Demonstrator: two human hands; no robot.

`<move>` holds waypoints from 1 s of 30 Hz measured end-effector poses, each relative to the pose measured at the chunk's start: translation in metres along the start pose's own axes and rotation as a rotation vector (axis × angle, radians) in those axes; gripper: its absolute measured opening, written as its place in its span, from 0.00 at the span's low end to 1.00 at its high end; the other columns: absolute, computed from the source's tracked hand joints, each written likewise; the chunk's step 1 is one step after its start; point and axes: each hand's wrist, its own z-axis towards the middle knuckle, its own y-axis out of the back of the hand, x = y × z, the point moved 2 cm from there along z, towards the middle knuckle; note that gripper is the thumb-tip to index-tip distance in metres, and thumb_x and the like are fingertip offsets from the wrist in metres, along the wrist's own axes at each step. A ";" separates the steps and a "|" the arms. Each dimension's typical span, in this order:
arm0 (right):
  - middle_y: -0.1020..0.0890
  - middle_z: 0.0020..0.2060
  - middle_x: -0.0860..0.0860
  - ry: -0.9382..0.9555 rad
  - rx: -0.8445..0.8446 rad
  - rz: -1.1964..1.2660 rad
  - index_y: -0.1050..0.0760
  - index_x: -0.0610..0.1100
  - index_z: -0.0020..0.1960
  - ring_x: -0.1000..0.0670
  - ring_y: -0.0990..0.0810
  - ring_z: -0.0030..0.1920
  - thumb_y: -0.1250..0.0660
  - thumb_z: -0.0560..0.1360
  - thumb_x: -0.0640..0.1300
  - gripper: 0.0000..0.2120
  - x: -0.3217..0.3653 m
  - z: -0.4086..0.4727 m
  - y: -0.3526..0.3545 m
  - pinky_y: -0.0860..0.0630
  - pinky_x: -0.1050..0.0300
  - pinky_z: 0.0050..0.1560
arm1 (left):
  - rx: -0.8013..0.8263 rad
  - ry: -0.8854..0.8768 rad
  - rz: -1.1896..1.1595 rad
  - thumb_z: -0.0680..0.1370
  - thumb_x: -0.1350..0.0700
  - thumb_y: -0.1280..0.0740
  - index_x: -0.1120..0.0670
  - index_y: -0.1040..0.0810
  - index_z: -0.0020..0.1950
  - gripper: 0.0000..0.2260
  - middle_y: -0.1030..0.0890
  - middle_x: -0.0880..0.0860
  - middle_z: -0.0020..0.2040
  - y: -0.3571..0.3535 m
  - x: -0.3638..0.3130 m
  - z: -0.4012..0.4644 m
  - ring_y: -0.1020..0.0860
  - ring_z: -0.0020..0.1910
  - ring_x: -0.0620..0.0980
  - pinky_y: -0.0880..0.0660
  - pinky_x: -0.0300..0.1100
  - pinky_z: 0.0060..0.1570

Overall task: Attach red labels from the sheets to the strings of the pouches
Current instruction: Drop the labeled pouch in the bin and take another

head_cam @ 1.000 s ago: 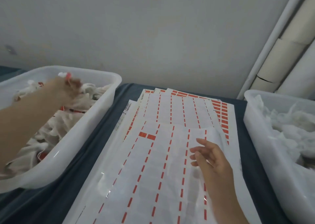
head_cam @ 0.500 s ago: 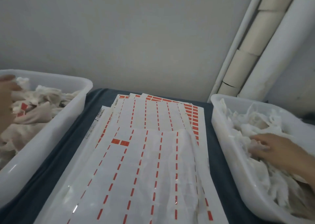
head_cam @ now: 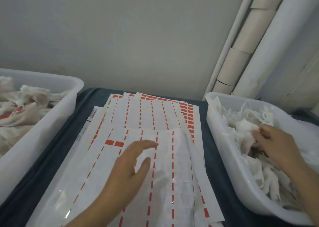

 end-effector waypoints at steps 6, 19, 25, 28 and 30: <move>0.21 0.37 0.60 0.263 -0.335 0.324 0.26 0.60 0.48 0.58 0.22 0.37 0.44 0.75 0.66 0.13 0.051 -0.030 0.037 0.26 0.60 0.36 | -0.001 0.003 -0.004 0.76 0.41 0.44 0.32 0.33 0.58 0.11 0.39 0.22 0.61 -0.024 0.022 -0.010 0.39 0.65 0.28 0.40 0.31 0.65; 0.17 0.36 0.60 0.165 0.435 0.907 0.25 0.53 0.46 0.57 0.17 0.37 0.36 0.68 0.53 0.08 0.181 -0.128 -0.110 0.23 0.68 0.35 | 0.188 0.297 -0.660 0.70 0.46 0.30 0.50 0.17 0.48 0.11 0.16 0.48 0.40 0.010 0.015 -0.004 0.17 0.41 0.45 0.22 0.37 0.36; 0.17 0.35 0.58 0.134 0.299 0.946 0.22 0.52 0.41 0.54 0.18 0.33 0.35 0.69 0.51 0.05 0.164 -0.128 -0.109 0.24 0.69 0.32 | 0.060 0.283 -0.653 0.73 0.49 0.35 0.35 0.19 0.34 0.11 0.19 0.41 0.31 0.006 0.003 -0.005 0.20 0.31 0.36 0.29 0.25 0.25; 0.16 0.36 0.55 0.048 0.319 1.043 0.21 0.49 0.43 0.54 0.18 0.35 0.35 0.68 0.52 0.09 0.161 -0.126 -0.107 0.24 0.68 0.33 | 0.037 0.316 -0.569 0.70 0.44 0.37 0.33 0.21 0.33 0.08 0.20 0.39 0.29 0.009 0.004 -0.006 0.21 0.31 0.34 0.31 0.24 0.23; 0.17 0.38 0.56 -0.014 0.381 1.077 0.21 0.51 0.47 0.54 0.18 0.36 0.35 0.66 0.53 0.12 0.161 -0.124 -0.106 0.23 0.67 0.34 | 0.027 0.350 -0.537 0.67 0.40 0.38 0.32 0.23 0.34 0.05 0.20 0.39 0.29 0.010 0.008 -0.006 0.22 0.31 0.33 0.32 0.23 0.22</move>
